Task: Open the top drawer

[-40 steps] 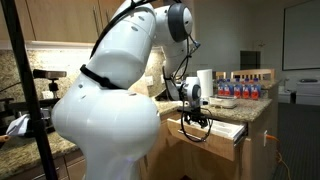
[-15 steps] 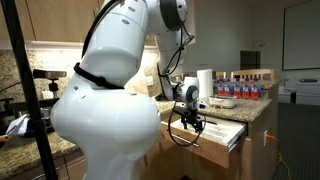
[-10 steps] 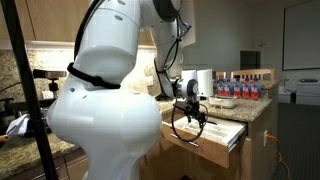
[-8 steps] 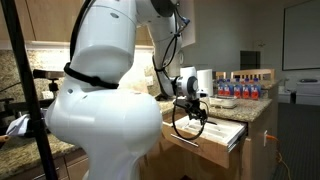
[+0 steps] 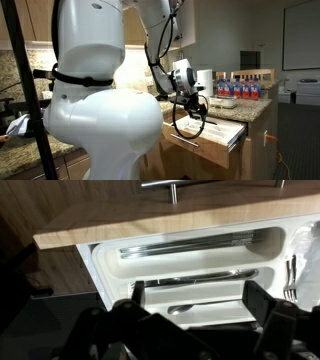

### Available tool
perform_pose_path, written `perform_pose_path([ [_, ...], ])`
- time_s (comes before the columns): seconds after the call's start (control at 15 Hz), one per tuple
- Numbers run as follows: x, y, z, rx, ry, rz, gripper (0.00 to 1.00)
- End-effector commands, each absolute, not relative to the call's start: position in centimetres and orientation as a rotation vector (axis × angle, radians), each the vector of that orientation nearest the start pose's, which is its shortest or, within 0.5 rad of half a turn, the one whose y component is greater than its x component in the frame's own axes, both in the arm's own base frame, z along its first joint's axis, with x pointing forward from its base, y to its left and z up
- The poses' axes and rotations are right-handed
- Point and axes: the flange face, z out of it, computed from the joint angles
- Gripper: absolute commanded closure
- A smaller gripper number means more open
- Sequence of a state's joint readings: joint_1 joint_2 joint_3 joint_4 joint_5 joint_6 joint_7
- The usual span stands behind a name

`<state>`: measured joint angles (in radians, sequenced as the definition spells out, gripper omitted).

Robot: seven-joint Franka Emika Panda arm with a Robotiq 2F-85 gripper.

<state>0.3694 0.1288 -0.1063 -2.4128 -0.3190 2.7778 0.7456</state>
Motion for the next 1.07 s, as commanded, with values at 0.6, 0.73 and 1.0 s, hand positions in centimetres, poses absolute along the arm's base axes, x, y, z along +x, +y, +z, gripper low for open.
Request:
perform_pose_path([
  [0.6,44.0,14.5,28.0,-3.165,0.226,-0.154,0.00],
  [0.73,43.7,14.2,28.0,-3.189,0.235,-0.096,0.00],
  [1.0,43.4,13.9,28.5,-3.220,0.230,-0.045,0.00],
])
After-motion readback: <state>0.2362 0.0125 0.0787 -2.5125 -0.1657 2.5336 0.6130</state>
